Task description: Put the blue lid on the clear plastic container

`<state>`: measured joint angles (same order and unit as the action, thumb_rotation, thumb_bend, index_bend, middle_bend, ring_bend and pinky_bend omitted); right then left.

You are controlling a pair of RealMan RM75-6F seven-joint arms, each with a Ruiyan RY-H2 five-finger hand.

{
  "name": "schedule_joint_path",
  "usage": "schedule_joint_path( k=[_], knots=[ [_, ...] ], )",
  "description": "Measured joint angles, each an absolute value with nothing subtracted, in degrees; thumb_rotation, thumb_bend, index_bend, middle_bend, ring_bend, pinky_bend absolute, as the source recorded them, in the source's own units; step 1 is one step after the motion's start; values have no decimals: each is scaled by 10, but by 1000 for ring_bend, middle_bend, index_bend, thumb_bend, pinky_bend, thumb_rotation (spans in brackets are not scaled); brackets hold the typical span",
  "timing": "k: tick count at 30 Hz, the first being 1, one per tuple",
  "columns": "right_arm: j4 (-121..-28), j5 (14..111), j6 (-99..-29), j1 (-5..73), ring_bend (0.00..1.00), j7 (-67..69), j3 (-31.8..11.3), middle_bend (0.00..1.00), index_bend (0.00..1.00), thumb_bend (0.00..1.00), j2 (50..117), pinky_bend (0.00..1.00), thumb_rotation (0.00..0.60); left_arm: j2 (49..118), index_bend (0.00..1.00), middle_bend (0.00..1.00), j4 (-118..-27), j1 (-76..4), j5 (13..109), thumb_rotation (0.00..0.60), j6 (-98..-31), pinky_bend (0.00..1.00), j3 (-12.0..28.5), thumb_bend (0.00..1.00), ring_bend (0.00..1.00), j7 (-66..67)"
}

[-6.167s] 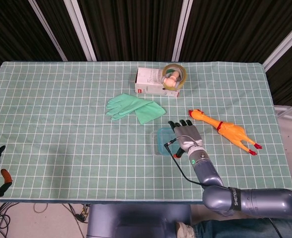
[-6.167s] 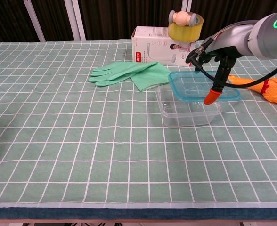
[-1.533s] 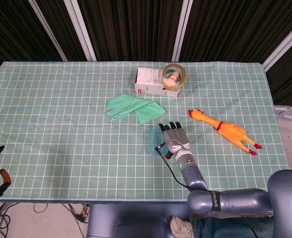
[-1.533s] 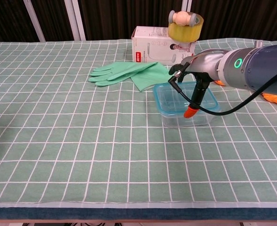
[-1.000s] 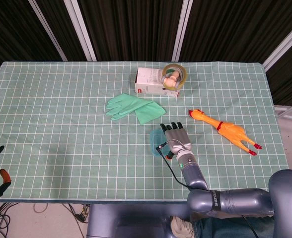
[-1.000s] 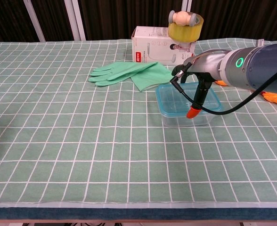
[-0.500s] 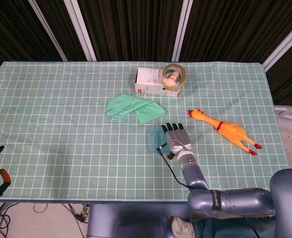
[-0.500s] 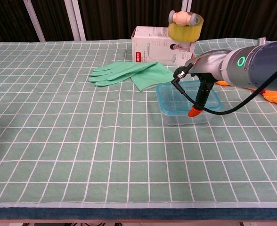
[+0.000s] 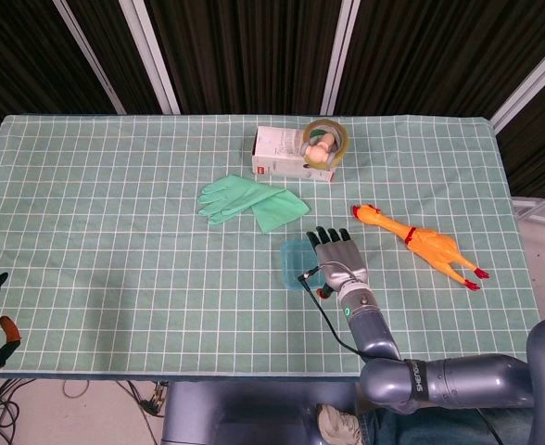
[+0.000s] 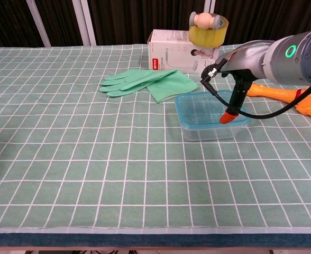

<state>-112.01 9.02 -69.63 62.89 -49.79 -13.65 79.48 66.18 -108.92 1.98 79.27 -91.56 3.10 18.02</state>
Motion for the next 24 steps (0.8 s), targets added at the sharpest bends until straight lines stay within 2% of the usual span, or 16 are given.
schedule_joint_path(
  k=[2,6,13,18,24],
  knots=[
    [-1138,102,-703,623,0,-491,-138,0,29,238,781,0,600,662,99,0,-1090,20,793,600,-916,0,31,761,0,180],
    [-1165,162,-714,602,0,-464,-136,0,187,245,758,0,600,662,98,0,-1090,20,794,600,-916,0,31,761,0,181],
    [-1189,318,-729,550,0,-399,-113,0,352,350,725,0,600,664,99,0,-1091,19,795,600,-915,0,30,761,0,185],
    [-1184,387,-728,516,0,-360,-91,0,392,391,712,0,600,664,99,0,-1091,19,793,600,-915,0,31,760,0,185],
    [-1164,406,-713,505,0,-346,-85,0,443,408,715,0,600,665,99,0,-1090,18,791,600,-914,0,31,760,0,185]
  ],
)
